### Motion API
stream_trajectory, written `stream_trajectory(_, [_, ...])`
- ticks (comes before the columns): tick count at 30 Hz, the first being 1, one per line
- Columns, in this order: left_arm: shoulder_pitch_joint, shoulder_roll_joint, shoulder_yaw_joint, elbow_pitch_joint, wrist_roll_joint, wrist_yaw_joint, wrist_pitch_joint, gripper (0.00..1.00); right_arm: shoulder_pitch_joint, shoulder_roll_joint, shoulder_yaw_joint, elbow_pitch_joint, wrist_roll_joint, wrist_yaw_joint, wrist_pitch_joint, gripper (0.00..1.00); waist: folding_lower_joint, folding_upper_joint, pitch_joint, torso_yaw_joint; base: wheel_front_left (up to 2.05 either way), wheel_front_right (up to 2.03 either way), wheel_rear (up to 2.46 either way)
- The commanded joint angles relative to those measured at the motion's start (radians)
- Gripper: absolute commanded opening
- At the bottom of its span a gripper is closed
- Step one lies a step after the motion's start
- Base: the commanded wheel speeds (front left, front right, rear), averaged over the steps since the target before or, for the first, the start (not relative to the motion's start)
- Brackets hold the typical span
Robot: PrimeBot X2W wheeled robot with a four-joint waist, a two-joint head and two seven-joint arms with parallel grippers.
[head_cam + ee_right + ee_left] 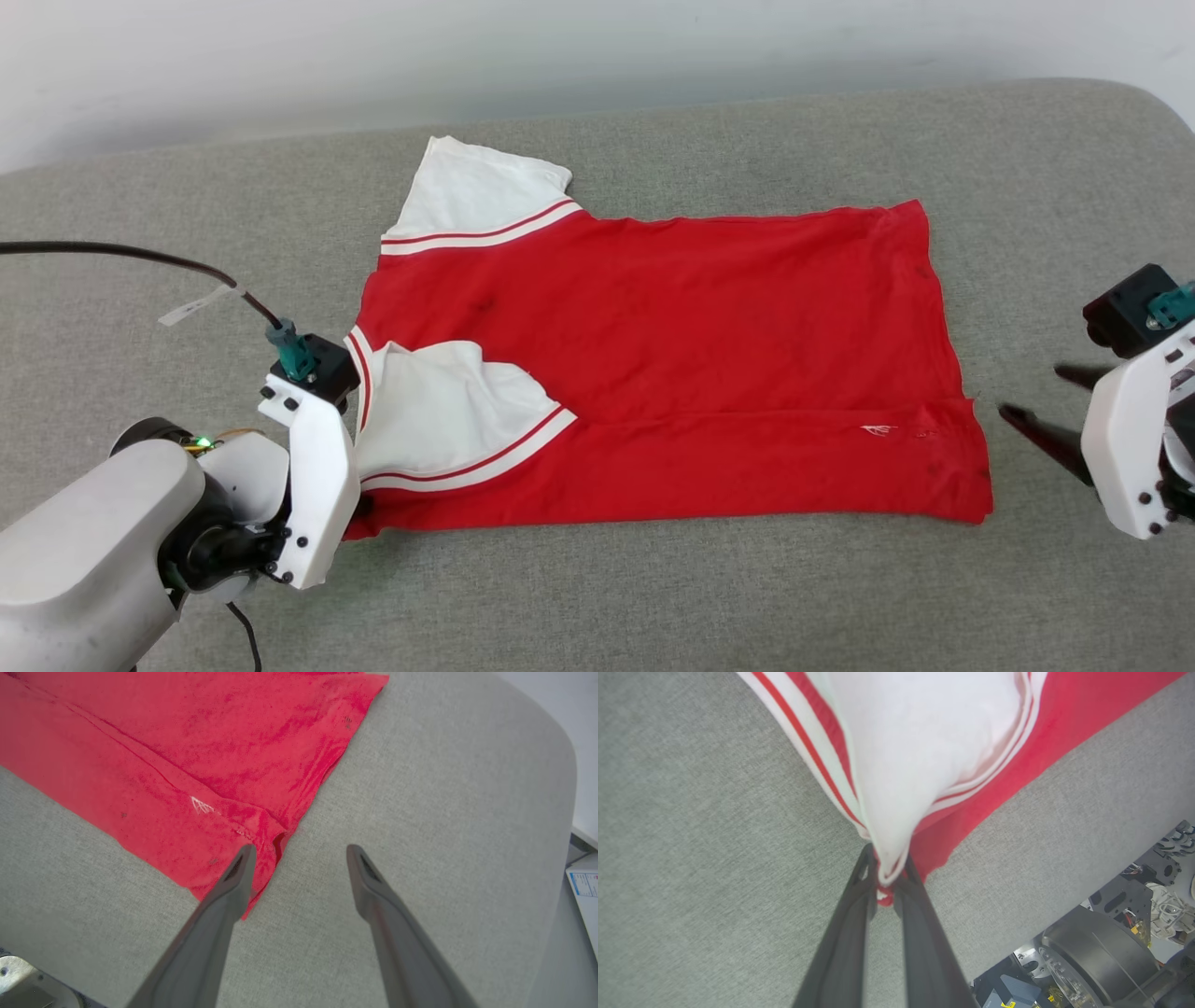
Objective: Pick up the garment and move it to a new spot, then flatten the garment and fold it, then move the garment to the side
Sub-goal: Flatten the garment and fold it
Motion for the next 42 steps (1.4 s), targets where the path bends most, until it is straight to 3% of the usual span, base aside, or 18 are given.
stream_trajectory(1, [0.01, 0.005, 0.0, -0.01, 0.003, 0.006, -0.006, 0.0, -0.015, -0.013, 0.016, -0.008, 0.037, -0.001, 0.052, 1.0, 0.0001, 0.0, 0.002, 0.002, 0.0, 0.0, 0.0])
stream_trajectory(4, [0.008, 0.011, 0.002, -0.04, 0.01, 0.015, -0.009, 0.0, -0.038, -0.028, 0.046, -0.01, 0.11, -0.001, 0.179, 1.0, 0.0001, 0.0, 0.014, 0.008, 0.0, 0.0, 0.0])
stream_trajectory(8, [0.0, 0.007, 0.001, -0.072, 0.023, 0.025, -0.015, 0.0, -0.039, 0.015, 0.059, 0.043, 0.168, -0.001, 0.259, 1.0, 0.0001, 0.0, 0.039, 0.018, 0.0, 0.0, 0.0])
stream_trajectory(14, [-0.02, 0.001, 0.003, -0.1, 0.036, 0.033, -0.016, 0.0, -0.008, 0.134, 0.084, 0.172, 0.184, -0.001, 0.238, 1.0, 0.0001, 0.0, 0.084, 0.026, 0.0, 0.0, 0.0])
stream_trajectory(20, [-0.007, -0.011, 0.002, -0.103, 0.028, 0.034, -0.029, 0.0, 0.058, 0.237, 0.178, 0.263, 0.189, 0.0, 0.183, 1.0, 0.0001, 0.0, 0.097, 0.032, 0.0, 0.0, 0.0])
stream_trajectory(21, [-0.003, -0.01, 0.002, -0.102, 0.026, 0.034, -0.033, 0.0, 0.056, 0.236, 0.189, 0.264, 0.188, 0.0, 0.171, 0.33, 0.0001, 0.0, 0.095, 0.031, 0.0, 0.0, 0.0])
stream_trajectory(22, [0.004, -0.007, 0.002, -0.101, 0.026, 0.034, -0.036, 0.0, 0.049, 0.231, 0.193, 0.263, 0.19, 0.0, 0.156, 0.0, 0.0001, 0.0, 0.089, 0.028, 0.0, 0.0, 0.0])
stream_trajectory(32, [0.09, 0.045, 0.017, -0.136, -0.031, 0.035, -0.073, 0.0, -0.011, 0.067, 0.209, 0.156, 0.216, -0.001, 0.038, 0.0, 0.0001, 0.0, -0.006, 0.012, 0.0, 0.0, 0.0])
stream_trajectory(42, [0.228, 0.112, -0.007, -0.245, -0.069, 0.078, -0.111, 0.0, 0.103, -0.096, 0.205, -0.006, 0.262, -0.001, -0.029, 0.0, 0.0001, 0.0, -0.046, 0.018, 0.0, 0.0, 0.0])
